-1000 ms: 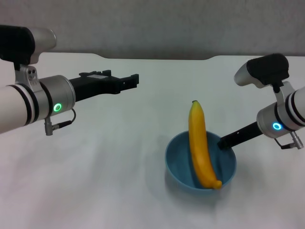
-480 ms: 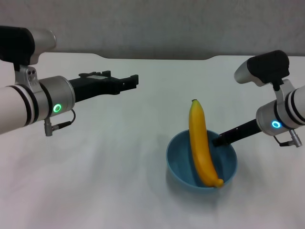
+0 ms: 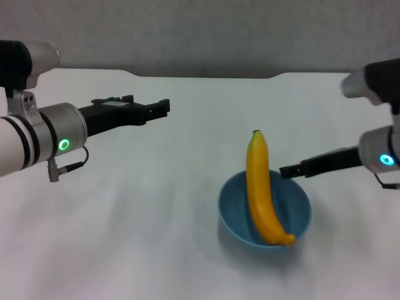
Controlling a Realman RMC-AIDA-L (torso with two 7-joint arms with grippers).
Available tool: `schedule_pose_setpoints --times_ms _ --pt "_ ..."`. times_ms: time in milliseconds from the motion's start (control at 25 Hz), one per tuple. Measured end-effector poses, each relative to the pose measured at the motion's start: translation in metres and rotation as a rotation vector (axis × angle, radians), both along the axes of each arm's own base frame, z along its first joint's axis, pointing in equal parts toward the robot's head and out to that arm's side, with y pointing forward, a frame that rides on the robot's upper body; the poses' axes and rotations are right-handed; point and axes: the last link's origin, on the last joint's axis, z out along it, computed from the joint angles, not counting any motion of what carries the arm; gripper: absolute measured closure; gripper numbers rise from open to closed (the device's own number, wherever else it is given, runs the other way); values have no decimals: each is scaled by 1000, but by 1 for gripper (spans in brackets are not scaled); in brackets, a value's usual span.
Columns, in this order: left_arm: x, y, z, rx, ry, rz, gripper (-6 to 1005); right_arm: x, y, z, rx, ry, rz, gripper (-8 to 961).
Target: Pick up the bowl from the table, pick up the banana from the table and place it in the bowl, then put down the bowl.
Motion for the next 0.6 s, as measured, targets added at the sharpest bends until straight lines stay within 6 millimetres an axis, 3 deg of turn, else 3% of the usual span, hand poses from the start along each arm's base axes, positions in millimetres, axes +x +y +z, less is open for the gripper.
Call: schedule_pose_setpoints --times_ms 120,320,600 --pt "-3 -1 2 5 3 5 91 7 -9 10 36 54 12 283" --pt "-17 -2 13 46 -4 26 91 20 -19 31 165 159 70 282" --pt "-54 -8 21 90 -157 50 91 41 -39 45 358 289 187 287"
